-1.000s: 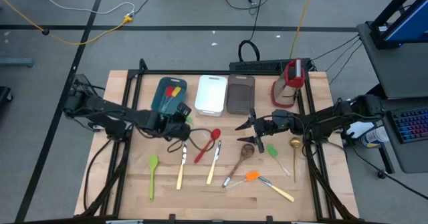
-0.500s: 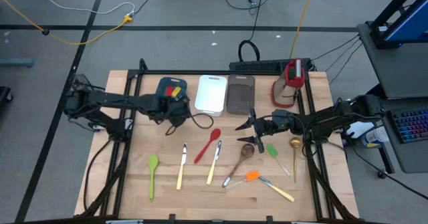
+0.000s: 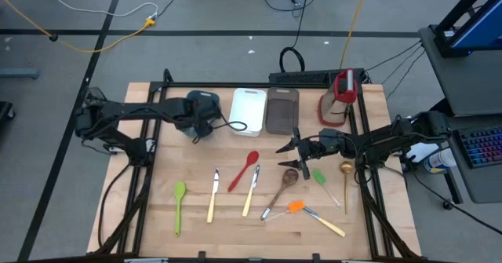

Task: Pick & Place Kitchen Items
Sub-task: Put the left green spatula into the blue bin

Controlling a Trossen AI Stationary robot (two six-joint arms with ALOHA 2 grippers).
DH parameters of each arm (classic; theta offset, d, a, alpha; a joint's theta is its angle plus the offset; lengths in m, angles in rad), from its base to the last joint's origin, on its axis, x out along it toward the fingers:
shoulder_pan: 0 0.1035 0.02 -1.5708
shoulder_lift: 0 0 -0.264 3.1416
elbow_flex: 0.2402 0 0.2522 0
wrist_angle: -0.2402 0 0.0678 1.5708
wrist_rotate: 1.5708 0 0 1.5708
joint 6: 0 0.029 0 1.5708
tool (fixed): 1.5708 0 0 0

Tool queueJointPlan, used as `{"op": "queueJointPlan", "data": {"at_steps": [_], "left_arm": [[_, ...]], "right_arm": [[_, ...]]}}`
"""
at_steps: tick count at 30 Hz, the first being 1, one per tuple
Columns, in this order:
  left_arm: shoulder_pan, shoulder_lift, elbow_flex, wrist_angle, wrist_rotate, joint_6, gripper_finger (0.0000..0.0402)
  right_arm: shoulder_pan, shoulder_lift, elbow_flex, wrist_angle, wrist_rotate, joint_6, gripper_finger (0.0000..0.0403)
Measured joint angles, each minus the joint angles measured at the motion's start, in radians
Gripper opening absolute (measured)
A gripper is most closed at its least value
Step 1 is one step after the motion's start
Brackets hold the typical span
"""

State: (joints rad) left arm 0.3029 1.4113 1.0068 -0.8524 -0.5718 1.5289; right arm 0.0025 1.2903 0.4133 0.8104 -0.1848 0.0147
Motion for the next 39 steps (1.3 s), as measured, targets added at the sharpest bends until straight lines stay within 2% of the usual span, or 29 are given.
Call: {"op": "queueJointPlan", "data": {"at_steps": [3, 8, 13, 16, 20, 24, 28, 33, 39], "left_arm": [[0.026, -0.007, 0.044, -0.013, -0.001, 0.031, 0.0009], [0.083, -0.013, 0.118, -0.032, -0.024, 0.193, 0.0004], [0.134, -0.013, 0.121, -0.089, -0.086, 0.454, 0.0015], [0.150, -0.013, 0.110, -0.091, -0.110, 0.516, 0.0016], [0.179, -0.013, 0.096, -0.086, -0.076, 0.518, 0.0006], [0.205, 0.016, 0.063, -0.087, 0.029, 0.474, 0.0007], [0.225, 0.052, 0.038, -0.067, 0.006, 0.493, 0.0020], [0.235, 0.101, 0.016, -0.055, 0.033, 0.504, 0.0014], [0.238, 0.166, 0.017, 0.024, 0.076, 0.482, 0.0015]], "right_arm": [[0.000, 0.000, 0.000, 0.000, 0.000, 0.000, 0.0196], [0.000, 0.000, 0.000, 0.000, 0.000, 0.000, 0.0196], [0.000, 0.000, 0.000, 0.000, 0.000, -0.006, 0.0196], [0.000, 0.000, 0.000, 0.000, 0.000, -0.015, 0.0196], [0.000, 0.000, 0.000, 0.001, 0.001, -0.030, 0.0196], [0.000, 0.000, 0.000, 0.001, 0.001, -0.027, 0.0196], [0.000, 0.000, 0.000, 0.002, 0.011, -0.021, 0.0196], [-0.001, 0.000, 0.000, 0.005, 0.060, -0.019, 0.0196], [-0.001, 0.000, 0.000, 0.005, 0.060, -0.023, 0.0196]]}}
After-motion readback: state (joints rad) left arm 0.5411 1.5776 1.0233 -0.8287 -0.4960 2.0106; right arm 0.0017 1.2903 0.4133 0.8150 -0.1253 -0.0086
